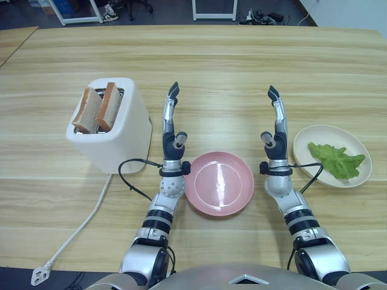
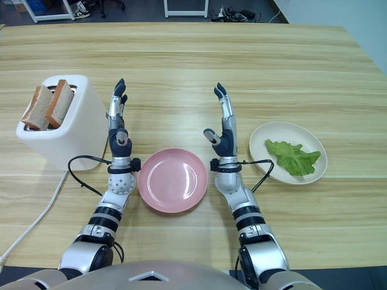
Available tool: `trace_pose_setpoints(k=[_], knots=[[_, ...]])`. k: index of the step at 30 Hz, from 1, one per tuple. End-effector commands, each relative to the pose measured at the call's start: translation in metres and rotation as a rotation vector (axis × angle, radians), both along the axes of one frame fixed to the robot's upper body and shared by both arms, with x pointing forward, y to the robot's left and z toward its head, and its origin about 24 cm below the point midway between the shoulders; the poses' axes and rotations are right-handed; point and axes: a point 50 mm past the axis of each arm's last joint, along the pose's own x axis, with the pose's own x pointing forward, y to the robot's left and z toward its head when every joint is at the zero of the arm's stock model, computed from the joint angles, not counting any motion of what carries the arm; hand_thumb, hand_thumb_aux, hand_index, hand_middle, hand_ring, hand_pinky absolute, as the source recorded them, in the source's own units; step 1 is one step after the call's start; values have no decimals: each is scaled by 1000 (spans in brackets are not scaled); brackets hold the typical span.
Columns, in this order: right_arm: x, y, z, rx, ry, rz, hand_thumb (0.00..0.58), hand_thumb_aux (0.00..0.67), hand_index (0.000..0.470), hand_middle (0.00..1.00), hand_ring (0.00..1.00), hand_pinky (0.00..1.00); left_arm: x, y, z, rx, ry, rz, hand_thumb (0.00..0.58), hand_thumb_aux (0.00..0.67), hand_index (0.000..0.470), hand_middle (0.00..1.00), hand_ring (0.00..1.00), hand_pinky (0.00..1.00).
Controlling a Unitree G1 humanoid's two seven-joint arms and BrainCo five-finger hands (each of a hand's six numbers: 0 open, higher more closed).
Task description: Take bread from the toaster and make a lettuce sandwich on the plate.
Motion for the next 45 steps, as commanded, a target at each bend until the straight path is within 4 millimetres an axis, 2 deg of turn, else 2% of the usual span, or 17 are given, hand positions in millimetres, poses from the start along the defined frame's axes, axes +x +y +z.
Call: trace_pose_setpoints(k=[1,7,9,10,11,13,16,17,19,22,25,28,39,42,43,44,45], knots=[[-1,-3,-3,11,25,-20,0,0,0,0,0,0,-1,3,1,14,1,4,0,0,0,0,0,0],[0,-2,-5,15,37,-23,0,0,0,0,0,0,-3,7,0,40,-7,30,0,0,0,0,0,0],[1,0,-5,13,39,-15,0,0,0,0,0,0,-9,11,14,138,-88,27,0,0,0,0,0,0],[1,0,-5,11,38,-11,0,0,0,0,0,0,-16,18,29,216,-165,30,0,0,0,0,0,0],[1,-1,-4,8,40,-9,0,0,0,0,0,0,-23,34,49,336,-245,62,0,0,0,0,0,0],[2,-1,-5,-12,48,1,0,0,0,0,0,0,-33,70,79,573,-296,163,0,0,0,0,0,0],[3,0,-10,-56,69,16,0,0,0,0,0,0,-30,141,105,879,-131,414,0,0,0,0,0,0],[3,1,-12,-67,77,20,0,0,0,0,0,0,-31,169,111,963,-51,522,0,0,0,0,0,0],[3,2,-15,-78,91,22,0,0,0,0,0,0,-38,210,118,1042,75,680,0,0,0,0,0,0],[4,0,-20,-94,108,6,0,0,0,0,0,0,-47,247,108,1067,263,805,0,0,0,0,0,0],[6,-1,-20,-109,104,1,0,0,0,0,0,0,-51,255,92,1073,382,809,0,0,0,0,0,0],[7,-2,-20,-121,100,-8,0,0,0,0,0,0,-49,257,86,1081,448,794,0,0,0,0,0,0],[7,-2,-28,-189,120,-24,0,0,0,0,0,0,-36,240,60,1054,592,560,0,0,0,0,0,0],[6,-3,-29,-193,117,-29,0,0,0,0,0,0,-33,243,49,1068,655,541,0,0,0,0,0,0],[6,-5,-29,-193,117,-32,0,0,0,0,0,0,-33,245,46,1061,670,544,49,29,20,0,0,0],[6,-6,-30,-194,118,-36,0,0,0,0,0,0,-34,246,44,1059,683,547,278,187,131,0,0,0],[6,-7,-30,-194,119,-38,0,0,0,0,0,0,-34,248,43,1055,689,552,452,355,249,0,0,0]])
